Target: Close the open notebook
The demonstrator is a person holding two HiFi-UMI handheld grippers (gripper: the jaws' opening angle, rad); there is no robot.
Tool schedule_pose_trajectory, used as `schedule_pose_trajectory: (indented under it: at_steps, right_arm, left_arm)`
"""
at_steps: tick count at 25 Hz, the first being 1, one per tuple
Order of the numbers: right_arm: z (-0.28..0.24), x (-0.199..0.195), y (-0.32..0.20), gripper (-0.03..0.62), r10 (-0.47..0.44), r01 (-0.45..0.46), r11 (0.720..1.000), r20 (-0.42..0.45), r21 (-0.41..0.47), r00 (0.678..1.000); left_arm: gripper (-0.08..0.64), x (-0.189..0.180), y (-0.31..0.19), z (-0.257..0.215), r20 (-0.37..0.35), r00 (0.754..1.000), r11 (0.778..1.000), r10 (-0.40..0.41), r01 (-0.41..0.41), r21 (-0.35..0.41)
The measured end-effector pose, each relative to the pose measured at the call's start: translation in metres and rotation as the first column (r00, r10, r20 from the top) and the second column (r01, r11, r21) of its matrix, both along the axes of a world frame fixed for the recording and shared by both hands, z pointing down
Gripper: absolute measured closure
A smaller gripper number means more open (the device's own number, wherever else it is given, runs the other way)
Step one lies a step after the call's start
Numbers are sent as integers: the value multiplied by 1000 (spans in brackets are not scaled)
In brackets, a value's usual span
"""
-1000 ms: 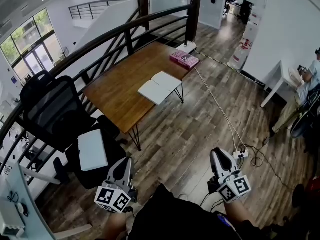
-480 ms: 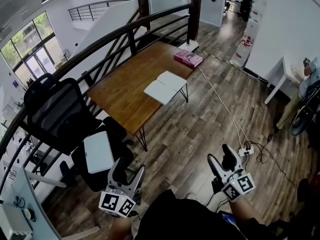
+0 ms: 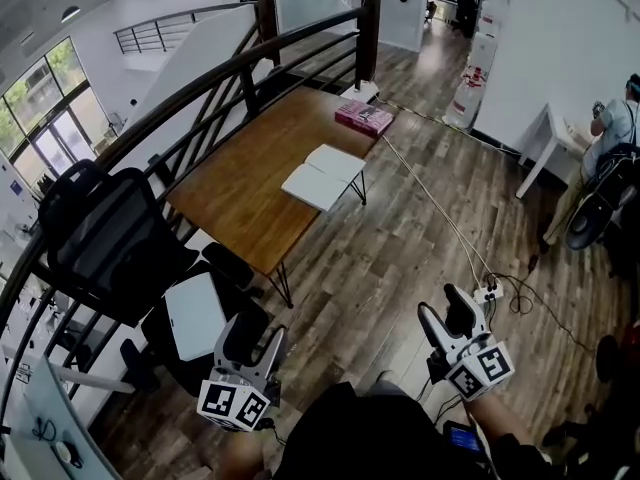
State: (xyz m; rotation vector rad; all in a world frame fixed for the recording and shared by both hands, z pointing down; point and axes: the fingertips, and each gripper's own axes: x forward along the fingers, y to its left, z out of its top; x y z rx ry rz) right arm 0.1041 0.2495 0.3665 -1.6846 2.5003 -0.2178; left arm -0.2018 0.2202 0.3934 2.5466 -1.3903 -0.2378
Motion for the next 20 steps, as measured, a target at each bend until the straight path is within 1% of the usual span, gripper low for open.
schedule_pose_trajectory:
  at_steps: [3, 7, 12, 15, 20]
  right_arm:
    - [10, 8, -2, 322, 12, -12, 1000, -1, -22, 1000]
    - [16, 24, -24, 327, 44, -43, 999, 47, -34, 998]
    - [17, 35, -64, 336, 15, -14, 1000, 45, -24, 999]
    - [16, 46, -91, 341, -1, 3, 1000, 61, -18, 998]
    - [14, 78, -124, 351, 2, -3, 1000, 81, 14, 997]
  left_arm:
    - [212, -2, -6, 3, -3, 1000, 1000, -2, 2, -5]
    - [212, 3, -24, 6, 7, 1000, 1000, -9, 9, -18]
    - [212, 13, -51, 0, -3, 999, 999, -38, 38, -17]
    - [212, 24, -70, -2, -1, 999, 998, -54, 54, -15]
    - [212, 50, -101, -2, -2, 998, 998, -57, 57, -18]
